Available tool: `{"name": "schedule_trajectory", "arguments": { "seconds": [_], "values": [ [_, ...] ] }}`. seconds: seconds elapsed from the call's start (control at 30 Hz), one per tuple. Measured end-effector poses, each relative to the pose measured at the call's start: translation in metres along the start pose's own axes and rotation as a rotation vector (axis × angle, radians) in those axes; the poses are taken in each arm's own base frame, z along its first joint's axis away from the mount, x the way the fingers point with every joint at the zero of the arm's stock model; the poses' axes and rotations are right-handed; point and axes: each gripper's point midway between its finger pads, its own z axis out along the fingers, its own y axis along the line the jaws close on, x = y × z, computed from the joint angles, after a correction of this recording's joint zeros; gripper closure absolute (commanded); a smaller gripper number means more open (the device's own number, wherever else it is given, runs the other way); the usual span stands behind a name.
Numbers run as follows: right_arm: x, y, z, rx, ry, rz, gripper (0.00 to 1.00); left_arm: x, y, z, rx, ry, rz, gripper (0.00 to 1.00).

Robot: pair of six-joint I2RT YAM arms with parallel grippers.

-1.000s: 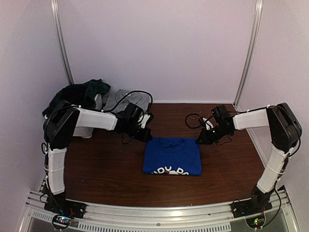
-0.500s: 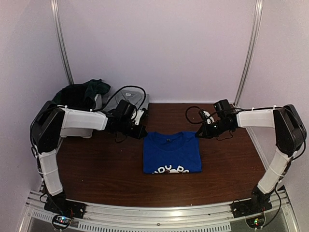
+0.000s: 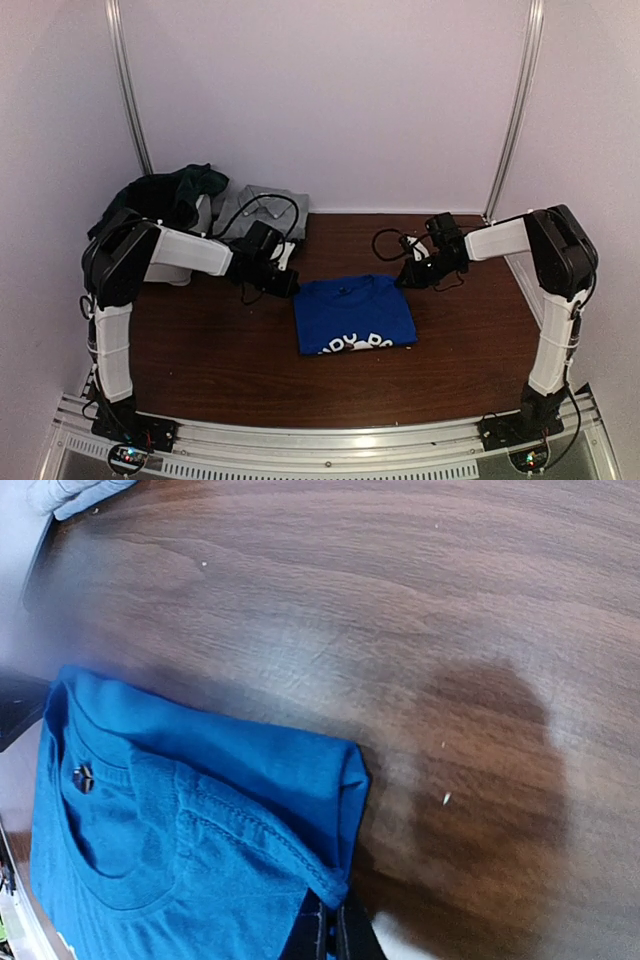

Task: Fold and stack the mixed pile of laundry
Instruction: Adjust the square-folded T-shirt at the center of the board, then pick up the square-folded T-shirt from the center of the board.

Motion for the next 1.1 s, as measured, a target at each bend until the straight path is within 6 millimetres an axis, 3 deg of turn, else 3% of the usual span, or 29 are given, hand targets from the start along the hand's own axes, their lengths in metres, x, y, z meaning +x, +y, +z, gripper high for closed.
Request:
{"name": "schedule_trajectory", "arguments": {
  "seconds": [0.1, 0.2, 0.3, 0.37, 0.47, 0.53, 0.6, 0.7, 0.83, 0.97, 1.1],
  "values": [
    [-0.002, -0.004, 0.006, 0.007, 0.005, 0.003, 0.68, -0.004, 0.004, -0.001, -0.010, -0.010, -0.007, 0.89],
    [-0.009, -0.004, 0.004, 0.018, -0.009, -0.001, 0.56, -0.007, 0.010, -0.003, -0.027, -0.017, -0.011, 0.60],
    [-0.015, 0.000, -0.010, 0.048, -0.028, -0.007, 0.50, -0.012, 0.014, -0.019, -0.054, -0.040, -0.023, 0.33],
    [-0.027, 0.012, -0.031, 0.068, -0.070, -0.032, 0.50, -0.017, 0.014, -0.040, -0.070, -0.073, -0.034, 0.27],
    [-0.050, 0.051, -0.070, 0.067, -0.162, -0.102, 0.51, -0.029, 0.014, -0.082, -0.079, -0.150, -0.067, 0.28],
    [-0.063, 0.092, -0.090, 0.037, -0.220, -0.175, 0.52, -0.037, 0.018, -0.108, -0.080, -0.202, -0.096, 0.28],
    [-0.062, 0.138, -0.099, -0.009, -0.248, -0.254, 0.54, -0.041, 0.026, -0.125, -0.083, -0.237, -0.131, 0.28],
    [-0.033, 0.197, -0.090, -0.082, -0.211, -0.367, 0.56, -0.031, 0.037, -0.131, -0.097, -0.230, -0.173, 0.27],
    [0.028, 0.243, -0.059, -0.149, -0.093, -0.481, 0.61, -0.001, 0.042, -0.126, -0.108, -0.165, -0.215, 0.27],
    [0.079, 0.261, -0.024, -0.177, 0.022, -0.570, 0.65, 0.021, 0.044, -0.125, -0.101, -0.121, -0.258, 0.26],
    [0.114, 0.264, 0.012, -0.180, 0.112, -0.628, 0.67, 0.034, 0.043, -0.123, -0.083, -0.095, -0.295, 0.26]
  ]
}}
